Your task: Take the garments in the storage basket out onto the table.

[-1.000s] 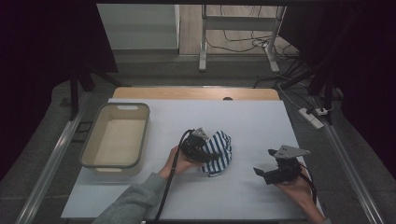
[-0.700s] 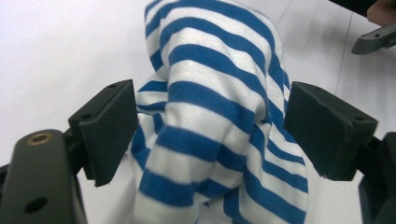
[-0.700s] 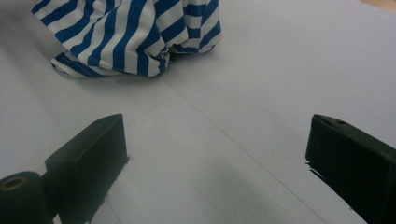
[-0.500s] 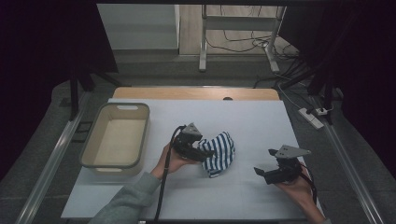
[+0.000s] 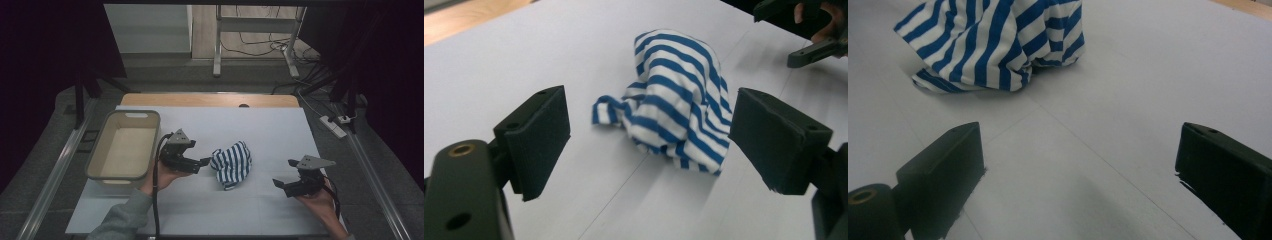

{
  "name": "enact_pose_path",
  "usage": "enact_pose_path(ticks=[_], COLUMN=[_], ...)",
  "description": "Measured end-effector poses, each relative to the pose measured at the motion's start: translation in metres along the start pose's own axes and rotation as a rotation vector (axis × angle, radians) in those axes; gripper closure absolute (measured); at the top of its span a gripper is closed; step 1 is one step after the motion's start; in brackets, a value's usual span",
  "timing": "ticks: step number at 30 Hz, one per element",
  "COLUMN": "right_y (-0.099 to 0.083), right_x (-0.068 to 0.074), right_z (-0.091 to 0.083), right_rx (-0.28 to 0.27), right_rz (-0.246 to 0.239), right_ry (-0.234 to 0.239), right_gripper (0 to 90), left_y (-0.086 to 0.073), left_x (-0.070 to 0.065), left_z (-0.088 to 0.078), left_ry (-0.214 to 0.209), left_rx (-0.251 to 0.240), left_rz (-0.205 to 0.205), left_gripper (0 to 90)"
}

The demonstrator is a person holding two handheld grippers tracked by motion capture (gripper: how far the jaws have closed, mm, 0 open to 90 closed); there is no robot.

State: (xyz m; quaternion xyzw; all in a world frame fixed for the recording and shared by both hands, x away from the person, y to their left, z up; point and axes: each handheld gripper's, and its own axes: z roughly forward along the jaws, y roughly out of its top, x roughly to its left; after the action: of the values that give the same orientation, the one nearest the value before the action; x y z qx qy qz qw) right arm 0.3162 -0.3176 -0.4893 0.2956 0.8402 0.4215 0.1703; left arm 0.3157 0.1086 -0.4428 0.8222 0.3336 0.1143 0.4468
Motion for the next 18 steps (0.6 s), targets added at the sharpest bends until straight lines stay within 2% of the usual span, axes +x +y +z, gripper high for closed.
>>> enact_pose_path(ticks=[3, 8, 18], right_y=[0.0, 0.001, 0.001], right_x=[0.0, 0.001, 0.003], right_z=[-0.001, -0.004, -0.004], right_rx=[-0.015, -0.027, -0.037], right_rz=[0.0, -0.005, -0.016], right_ry=[0.012, 0.022, 0.016], right_gripper=[5.0, 5.0, 5.0], left_y=[-0.008, -0.025, -0.059], left_x=[-0.001, 0.0, 0.004], left_z=[-0.009, -0.026, -0.063], left_ry=[0.051, 0.087, 0.109], left_rx=[0.01, 0.008, -0.048], left_rz=[0.015, 0.005, -0.054], left_gripper=[16.7, 16.8, 17.3])
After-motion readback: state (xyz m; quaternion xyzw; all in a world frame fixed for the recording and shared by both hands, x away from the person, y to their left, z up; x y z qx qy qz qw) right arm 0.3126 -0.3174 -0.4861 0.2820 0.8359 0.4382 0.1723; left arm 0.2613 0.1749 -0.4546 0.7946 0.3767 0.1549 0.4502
